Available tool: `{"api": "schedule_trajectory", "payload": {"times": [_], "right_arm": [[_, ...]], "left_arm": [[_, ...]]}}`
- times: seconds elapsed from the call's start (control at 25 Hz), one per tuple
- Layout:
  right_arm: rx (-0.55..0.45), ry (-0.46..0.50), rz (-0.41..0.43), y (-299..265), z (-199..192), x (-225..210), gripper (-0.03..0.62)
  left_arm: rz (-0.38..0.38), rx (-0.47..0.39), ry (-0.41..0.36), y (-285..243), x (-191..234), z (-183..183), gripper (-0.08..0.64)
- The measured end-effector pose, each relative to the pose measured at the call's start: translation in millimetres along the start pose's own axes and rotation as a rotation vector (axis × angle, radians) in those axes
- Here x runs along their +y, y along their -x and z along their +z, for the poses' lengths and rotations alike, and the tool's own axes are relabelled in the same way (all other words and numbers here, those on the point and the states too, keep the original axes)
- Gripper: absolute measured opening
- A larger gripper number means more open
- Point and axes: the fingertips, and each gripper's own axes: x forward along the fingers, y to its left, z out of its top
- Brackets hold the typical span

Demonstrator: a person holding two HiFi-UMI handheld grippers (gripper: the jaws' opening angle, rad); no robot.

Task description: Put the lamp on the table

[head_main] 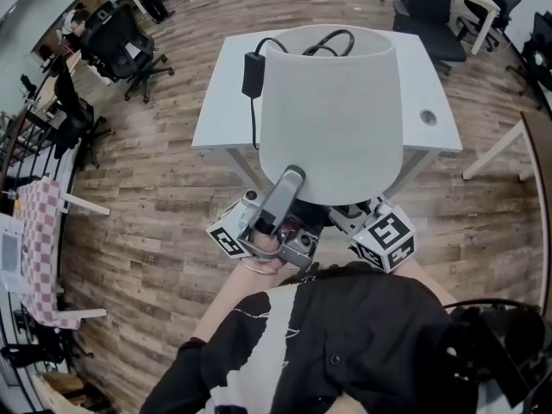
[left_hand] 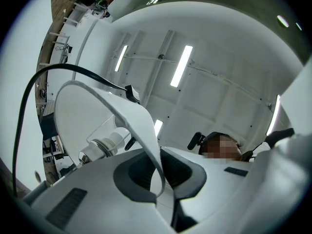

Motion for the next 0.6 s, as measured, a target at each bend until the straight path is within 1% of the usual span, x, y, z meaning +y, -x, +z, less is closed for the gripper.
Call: {"api": "schedule_trajectory", "payload": {"times": [0.28,0.48,0.6], "right_arm": [[0.017,-0.003,-0.009,-10.6,0.2,-4.1,0.187],[0.026,0.016,0.022,-23.2,0.1,2.9,0.187],[0.023,0.024,0.037,-26.3,1.2,1.2,0.187]], "left_arm": [[0.015,0.002,0.016,2.7,0.9,6.3,0.032],[0.027,-0.015,0.019,11.4,-1.2,12.5,0.031],[0.034,-0.016,0.001,10.0,0.4,13.2,0.031]]}}
